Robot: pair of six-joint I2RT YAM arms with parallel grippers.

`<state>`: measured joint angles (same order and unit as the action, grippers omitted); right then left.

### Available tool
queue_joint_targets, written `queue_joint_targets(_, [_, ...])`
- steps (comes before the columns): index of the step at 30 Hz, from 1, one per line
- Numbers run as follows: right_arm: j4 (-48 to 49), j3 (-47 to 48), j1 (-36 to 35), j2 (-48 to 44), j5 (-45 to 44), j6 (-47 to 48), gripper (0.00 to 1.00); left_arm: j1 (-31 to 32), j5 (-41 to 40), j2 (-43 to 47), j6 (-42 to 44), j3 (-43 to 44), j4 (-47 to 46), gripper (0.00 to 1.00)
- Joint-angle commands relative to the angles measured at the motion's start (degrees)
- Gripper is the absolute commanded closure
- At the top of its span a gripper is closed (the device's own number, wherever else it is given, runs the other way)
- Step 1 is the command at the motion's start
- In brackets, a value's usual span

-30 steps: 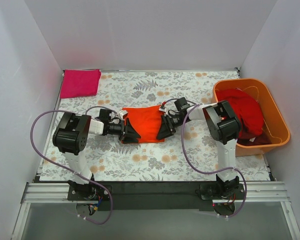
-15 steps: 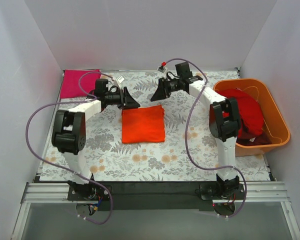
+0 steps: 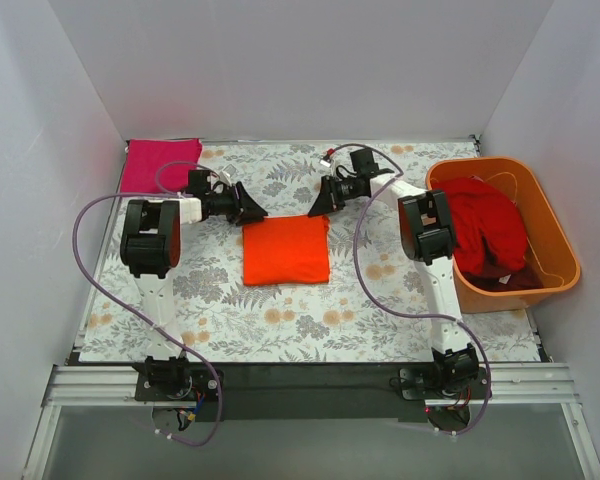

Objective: Fold and stack the t-shirts
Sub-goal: Fold the tshirt

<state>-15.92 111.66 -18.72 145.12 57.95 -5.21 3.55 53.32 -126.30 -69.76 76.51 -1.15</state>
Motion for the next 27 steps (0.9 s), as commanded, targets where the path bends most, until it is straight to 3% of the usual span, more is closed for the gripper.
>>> queue_joint_targets(1, [0.63, 2.16, 1.75, 0.34, -5.83, 3.98, 0.76, -1.09, -2.96, 0.18, 3.22, -0.92, -0.17, 0.65])
queue_joint_targets(8, [0.54, 4.62, 2.81, -4.57, -10.49, 7.67, 0.69, -3.46, -2.34, 7.44, 6.91, -0.83, 0.09, 0.55])
queue_joint_targets(12, [0.72, 2.26, 2.64, -11.95, -12.86, 8.03, 0.50, -6.62, -3.05, 16.68, 4.90, -5.40, 0.80, 0.46])
queue_joint_targets(17, [0.54, -8.10, -0.17, -24.25, -19.52, 10.57, 0.39, -10.49, -4.27, 28.72, 5.51, -12.60, 7.64, 0.39])
queue_joint_targets(22, [-3.75, -14.79, -11.14, -32.87, -27.44, 19.08, 0.39, -14.35, -6.56, 39.79, 6.83, -20.69, 16.50, 0.39])
queue_joint_targets(27, [-7.37, -18.84, -26.68, -34.90, -39.13, 28.23, 0.48, -15.86, -11.56, 45.00, 7.44, -24.03, 26.78, 0.38])
